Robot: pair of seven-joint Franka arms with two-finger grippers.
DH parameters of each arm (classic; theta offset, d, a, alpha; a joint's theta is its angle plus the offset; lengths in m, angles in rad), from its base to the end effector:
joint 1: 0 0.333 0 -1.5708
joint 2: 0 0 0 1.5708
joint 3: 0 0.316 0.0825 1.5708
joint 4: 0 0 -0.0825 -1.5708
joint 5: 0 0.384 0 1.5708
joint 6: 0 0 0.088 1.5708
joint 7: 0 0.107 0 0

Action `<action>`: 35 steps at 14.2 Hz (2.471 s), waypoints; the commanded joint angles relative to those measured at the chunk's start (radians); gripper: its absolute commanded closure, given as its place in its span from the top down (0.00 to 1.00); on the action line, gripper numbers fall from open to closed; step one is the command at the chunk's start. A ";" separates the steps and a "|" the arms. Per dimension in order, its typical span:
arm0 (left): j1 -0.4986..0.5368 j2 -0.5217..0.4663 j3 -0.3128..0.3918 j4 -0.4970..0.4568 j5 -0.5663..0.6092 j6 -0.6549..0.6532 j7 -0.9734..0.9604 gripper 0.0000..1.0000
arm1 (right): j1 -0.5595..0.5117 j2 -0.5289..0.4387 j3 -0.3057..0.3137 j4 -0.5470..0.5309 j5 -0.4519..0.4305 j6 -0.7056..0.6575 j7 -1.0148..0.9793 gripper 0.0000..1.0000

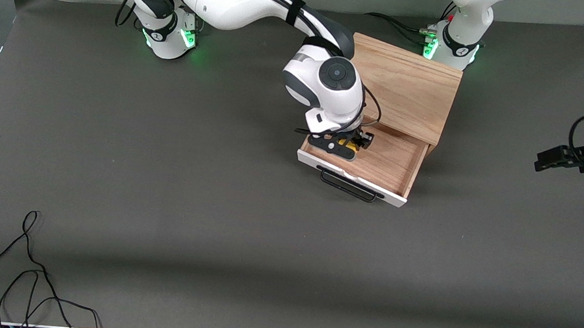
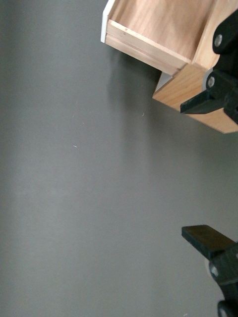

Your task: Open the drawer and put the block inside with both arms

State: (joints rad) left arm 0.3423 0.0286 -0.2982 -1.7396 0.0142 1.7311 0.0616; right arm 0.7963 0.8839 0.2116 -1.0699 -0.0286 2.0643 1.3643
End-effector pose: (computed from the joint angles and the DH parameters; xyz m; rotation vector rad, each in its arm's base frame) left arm 0.5672 0.0282 0.5426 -3.1372 0.0315 0.0566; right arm 0.4660 0.6295 0.3147 -2.9033 0.6348 0.1113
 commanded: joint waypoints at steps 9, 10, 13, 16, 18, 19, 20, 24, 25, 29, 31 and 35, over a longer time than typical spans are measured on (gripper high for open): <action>-0.049 -0.049 -0.004 0.018 -0.002 -0.041 0.018 1.00 | 0.020 0.020 -0.004 0.047 -0.030 -0.004 0.033 1.00; -0.054 -0.047 -0.004 0.018 -0.002 -0.039 0.012 1.00 | 0.018 0.014 -0.006 0.050 -0.028 -0.013 0.033 1.00; -0.177 -0.042 0.074 0.022 0.010 -0.041 0.012 1.00 | 0.001 -0.043 -0.009 0.064 -0.028 -0.082 0.030 1.00; -0.395 -0.042 0.299 0.037 0.012 -0.044 0.015 1.00 | -0.078 -0.141 -0.009 0.026 -0.013 -0.095 0.035 1.00; -0.408 -0.042 0.310 0.040 0.013 -0.044 0.015 1.00 | -0.194 -0.231 0.005 -0.051 -0.008 -0.099 0.018 1.00; -0.405 -0.042 0.310 0.040 0.013 -0.044 0.015 1.00 | -0.250 -0.279 0.026 -0.089 -0.007 -0.122 -0.032 1.00; -0.402 -0.042 0.310 0.041 0.013 -0.042 0.015 1.00 | -0.293 -0.327 0.031 -0.134 -0.007 -0.148 -0.119 1.00; -0.401 -0.042 0.312 0.058 0.013 -0.041 0.015 1.00 | -0.503 -0.517 0.023 -0.298 0.066 -0.189 -0.429 1.00; -0.401 -0.042 0.312 0.058 0.013 -0.050 0.014 1.00 | -0.561 -0.572 0.014 -0.336 0.105 -0.225 -0.506 1.00; -0.402 -0.044 0.312 0.072 0.012 -0.082 0.009 1.00 | -0.774 -0.773 -0.026 -0.543 0.116 -0.257 -0.838 1.00; -0.401 -0.046 0.315 0.074 0.012 -0.088 0.009 1.00 | -0.859 -0.842 -0.026 -0.597 0.116 -0.262 -0.939 1.00; -0.398 -0.053 0.318 0.069 -0.002 -0.107 0.007 1.00 | -0.904 -0.913 -0.058 -0.619 0.067 -0.282 -1.125 1.00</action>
State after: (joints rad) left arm -0.0390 -0.0232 0.0027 -1.6893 0.0154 1.6511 0.0827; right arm -0.1053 0.0197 0.1713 -1.6444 0.0610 1.7828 0.3084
